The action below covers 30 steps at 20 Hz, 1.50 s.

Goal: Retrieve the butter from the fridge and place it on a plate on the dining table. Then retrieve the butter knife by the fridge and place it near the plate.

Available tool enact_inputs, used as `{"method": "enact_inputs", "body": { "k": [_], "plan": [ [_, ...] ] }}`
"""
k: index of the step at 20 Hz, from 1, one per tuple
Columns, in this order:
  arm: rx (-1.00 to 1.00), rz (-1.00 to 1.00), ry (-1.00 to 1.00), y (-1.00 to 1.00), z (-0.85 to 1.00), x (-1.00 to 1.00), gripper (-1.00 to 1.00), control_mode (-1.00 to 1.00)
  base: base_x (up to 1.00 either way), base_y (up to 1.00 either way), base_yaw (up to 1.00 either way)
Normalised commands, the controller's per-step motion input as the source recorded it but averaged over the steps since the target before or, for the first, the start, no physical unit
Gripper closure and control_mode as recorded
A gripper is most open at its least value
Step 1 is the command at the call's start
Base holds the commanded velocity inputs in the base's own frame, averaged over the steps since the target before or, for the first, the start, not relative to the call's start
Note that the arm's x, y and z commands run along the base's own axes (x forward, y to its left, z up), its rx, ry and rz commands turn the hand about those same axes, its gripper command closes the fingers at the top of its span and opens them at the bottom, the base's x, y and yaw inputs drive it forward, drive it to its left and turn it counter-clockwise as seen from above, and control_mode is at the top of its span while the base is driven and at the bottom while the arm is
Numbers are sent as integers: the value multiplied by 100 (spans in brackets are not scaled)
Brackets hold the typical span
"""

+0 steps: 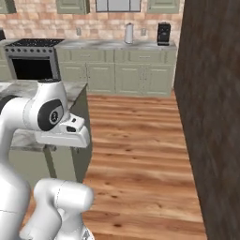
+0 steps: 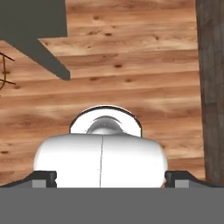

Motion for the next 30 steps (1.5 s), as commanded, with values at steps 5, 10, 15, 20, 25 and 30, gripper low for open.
{"method": "enact_inputs", "body": {
  "k": [5, 10, 15, 20, 25, 30],
  "plan": [
    [0, 0, 0, 0, 0, 0, -100, 100, 93, -97, 1],
    [0, 0, 0, 0, 0, 0, -100, 100, 100, -88, 0],
    [0, 0, 0, 0, 0, 0, -100, 100, 100, -43, 1],
    [0, 0, 0, 0, 0, 0, -100, 100, 100, 21, 0],
    [0, 0, 0, 0, 0, 0, -100, 100, 100, 33, 0],
    [0, 0, 0, 0, 0, 0, -100, 100, 100, 7, 0]
  ]
}}
